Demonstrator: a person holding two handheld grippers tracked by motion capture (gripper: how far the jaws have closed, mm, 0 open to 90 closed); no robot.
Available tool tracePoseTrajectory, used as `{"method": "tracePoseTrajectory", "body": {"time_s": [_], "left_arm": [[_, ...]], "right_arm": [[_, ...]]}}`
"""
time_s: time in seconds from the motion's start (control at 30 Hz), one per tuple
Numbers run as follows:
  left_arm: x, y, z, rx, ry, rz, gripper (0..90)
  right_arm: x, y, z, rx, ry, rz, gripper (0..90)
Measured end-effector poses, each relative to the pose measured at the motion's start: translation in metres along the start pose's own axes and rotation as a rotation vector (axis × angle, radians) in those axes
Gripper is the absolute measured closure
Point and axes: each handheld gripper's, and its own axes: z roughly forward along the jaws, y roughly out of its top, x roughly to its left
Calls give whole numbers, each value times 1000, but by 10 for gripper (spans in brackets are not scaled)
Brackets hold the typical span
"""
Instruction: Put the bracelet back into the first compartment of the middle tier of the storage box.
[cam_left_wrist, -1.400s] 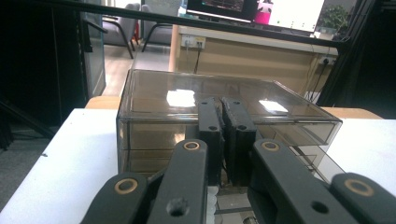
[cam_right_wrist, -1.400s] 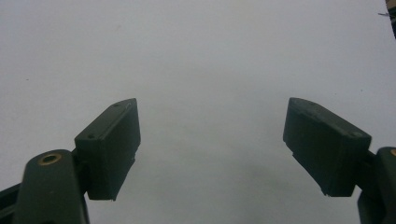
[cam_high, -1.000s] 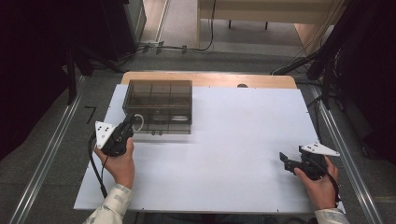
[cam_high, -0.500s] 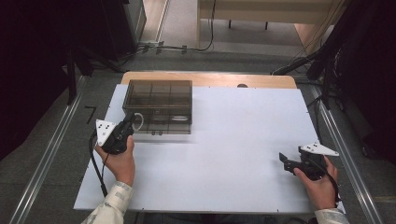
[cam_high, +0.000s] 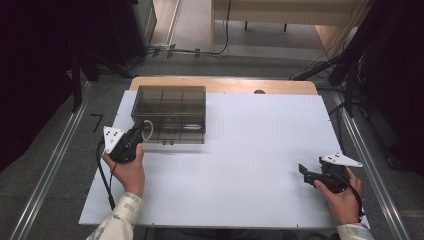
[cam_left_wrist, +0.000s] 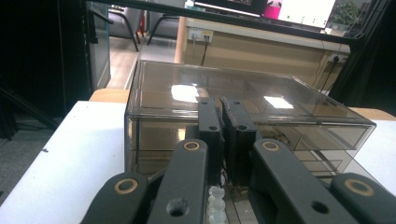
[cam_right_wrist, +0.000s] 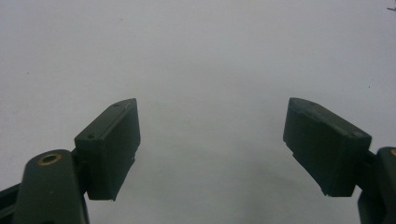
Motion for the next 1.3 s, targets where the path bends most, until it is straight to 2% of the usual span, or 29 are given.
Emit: {"method": "tracePoseTrajectory", "body": {"time_s": [0.5,0.67,0.83,1.17,1.3], "left_arm": [[2,-4,6,33,18,11,875],[2,-6,9,44,35,14,701],[1,-6,9,46,49,20,602],[1,-6,7,45,59,28,548],[0,-7,7,58,57,32,495]], "right_arm": [[0,0,0,3,0,-1,174],[0,0,0,3,1,0,174],[0,0,0,4,2,-2,174],[0,0,0,2,5,-2,174],[1,0,0,2,7,-4,174]]}}
